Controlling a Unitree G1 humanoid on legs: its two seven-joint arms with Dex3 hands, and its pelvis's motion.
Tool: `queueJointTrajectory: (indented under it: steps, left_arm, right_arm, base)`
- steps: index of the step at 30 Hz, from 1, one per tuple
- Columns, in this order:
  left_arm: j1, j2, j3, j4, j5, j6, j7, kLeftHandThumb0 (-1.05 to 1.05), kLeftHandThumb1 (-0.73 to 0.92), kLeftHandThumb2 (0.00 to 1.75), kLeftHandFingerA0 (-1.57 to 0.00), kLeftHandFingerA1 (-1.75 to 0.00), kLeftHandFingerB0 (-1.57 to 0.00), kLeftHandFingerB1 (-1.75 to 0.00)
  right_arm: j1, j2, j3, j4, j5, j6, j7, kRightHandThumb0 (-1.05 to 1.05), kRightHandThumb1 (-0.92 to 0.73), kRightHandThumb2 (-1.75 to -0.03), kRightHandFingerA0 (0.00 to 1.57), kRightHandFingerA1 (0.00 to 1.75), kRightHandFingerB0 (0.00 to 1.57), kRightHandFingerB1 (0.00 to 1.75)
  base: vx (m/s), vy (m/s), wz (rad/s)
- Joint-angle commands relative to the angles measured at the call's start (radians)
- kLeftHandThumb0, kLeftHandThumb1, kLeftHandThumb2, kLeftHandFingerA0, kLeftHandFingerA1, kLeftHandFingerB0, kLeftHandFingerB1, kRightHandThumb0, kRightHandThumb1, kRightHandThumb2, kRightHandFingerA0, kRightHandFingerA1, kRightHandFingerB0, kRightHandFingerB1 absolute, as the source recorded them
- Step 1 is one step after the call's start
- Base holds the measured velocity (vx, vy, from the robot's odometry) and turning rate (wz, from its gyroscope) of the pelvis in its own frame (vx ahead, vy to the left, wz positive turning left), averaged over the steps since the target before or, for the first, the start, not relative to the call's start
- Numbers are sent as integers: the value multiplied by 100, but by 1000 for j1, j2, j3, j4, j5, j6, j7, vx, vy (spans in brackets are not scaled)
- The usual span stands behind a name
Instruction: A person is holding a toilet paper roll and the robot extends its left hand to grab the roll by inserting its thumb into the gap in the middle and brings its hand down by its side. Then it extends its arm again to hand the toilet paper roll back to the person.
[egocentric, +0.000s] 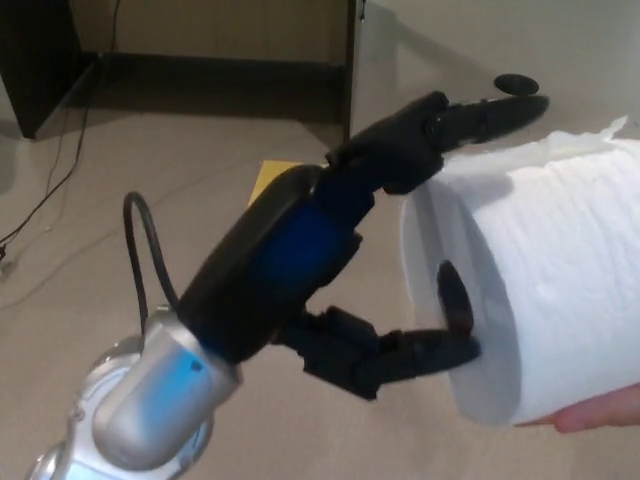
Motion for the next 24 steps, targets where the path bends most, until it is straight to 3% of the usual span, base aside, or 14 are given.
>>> queueJointTrajectory:
  steps: [1, 9, 10, 11, 16, 17, 18, 19, 21, 24]
  left_arm:
    - [-23, 25, 22, 20, 102, 39, 1, -42, 36, 59, -26, -42, -20, -34]
    - [-14, 79, 92, 21, 112, 3, -23, -42, 37, 60, -26, -43, -19, -34]
    - [31, 83, 102, -10, 86, 13, -36, -19, 28, 83, -12, -53, -9, -51]
    - [60, 92, 107, -30, 81, 17, -45, -40, 37, 59, -24, -41, -18, -33]
    - [130, 127, 123, -43, 110, -12, -48, -40, 36, 59, -28, -44, -20, -34]
    - [125, 122, 121, -29, 105, -15, -46, -19, 25, 82, -14, -53, -11, -51]
    - [117, 116, 119, -21, 99, -12, -48, -19, 25, 82, -14, -53, -11, -51]
    - [109, 112, 110, -15, 105, -16, -46, -39, 36, 59, -27, -42, -21, -34]
    - [94, 94, 69, -21, 138, -7, -40, -50, 38, 64, -27, -43, -18, -35]
    - [64, 61, 20, -22, 169, 8, -34, -48, 39, 64, -26, -42, -20, -36]
  right_arm:
    - [22, -8, 4, 6, -12, -2, -7, -36, -65, -60, 75, 57, 59, 43]
    - [28, 2, 1, 9, -10, -3, -6, -37, -66, -60, 73, 54, 59, 43]
    - [58, -4, 9, 9, -19, -11, -12, -38, -67, -61, 74, 53, 58, 43]
    - [78, -7, 12, 9, -21, -14, -15, -36, -66, -61, 74, 52, 58, 43]
    - [94, -1, -1, 3, -9, -21, -2, -37, -65, -60, 72, 54, 57, 42]
    - [84, 1, 2, 3, -13, -17, -3, -37, -65, -60, 75, 61, 58, 43]
    - [76, 2, 2, 2, -14, -14, -4, -37, -65, -60, 75, 61, 58, 43]
    - [74, 4, -3, 2, -9, -15, -3, -37, -65, -60, 76, 61, 58, 43]
    - [79, 4, -3, 0, -10, -15, -11, -38, -66, -61, 75, 57, 57, 42]
    - [75, 6, -15, -2, -2, -12, -10, -36, -65, -60, 74, 57, 58, 43]
  base:
    - [0, 0, 0]
    - [0, 0, 0]
    - [0, 0, 0]
    - [0, 0, 0]
    - [0, 0, 0]
    - [0, 0, 0]
    - [0, 0, 0]
    - [0, 0, 0]
    - [0, 0, 0]
    - [0, 0, 0]
